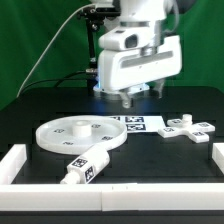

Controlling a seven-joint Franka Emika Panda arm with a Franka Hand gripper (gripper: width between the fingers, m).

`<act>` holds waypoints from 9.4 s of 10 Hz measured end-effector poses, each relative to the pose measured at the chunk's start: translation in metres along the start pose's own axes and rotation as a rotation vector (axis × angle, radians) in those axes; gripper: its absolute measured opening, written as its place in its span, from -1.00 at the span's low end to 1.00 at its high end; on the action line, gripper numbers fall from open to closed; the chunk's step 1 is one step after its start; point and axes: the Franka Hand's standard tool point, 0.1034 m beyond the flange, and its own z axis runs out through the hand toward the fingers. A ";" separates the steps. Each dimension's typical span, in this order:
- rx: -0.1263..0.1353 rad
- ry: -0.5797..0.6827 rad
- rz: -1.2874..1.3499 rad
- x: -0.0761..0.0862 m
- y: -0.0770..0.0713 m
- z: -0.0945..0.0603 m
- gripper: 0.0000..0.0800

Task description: Assemble round table

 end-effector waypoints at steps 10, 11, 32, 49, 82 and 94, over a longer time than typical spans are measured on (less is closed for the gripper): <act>0.008 -0.006 -0.103 -0.061 0.102 0.027 0.62; 0.016 -0.012 -0.096 -0.069 0.103 0.038 0.62; 0.041 -0.042 0.006 -0.057 0.077 0.027 0.01; 0.067 -0.040 0.128 0.102 0.074 0.005 0.02; 0.078 -0.012 0.112 0.134 0.090 0.039 0.60; -0.005 0.024 0.164 0.096 0.170 -0.008 0.62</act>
Offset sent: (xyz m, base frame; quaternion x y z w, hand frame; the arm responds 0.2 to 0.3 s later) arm 0.0044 0.0157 -0.0058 0.0485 -0.0013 0.0089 0.9988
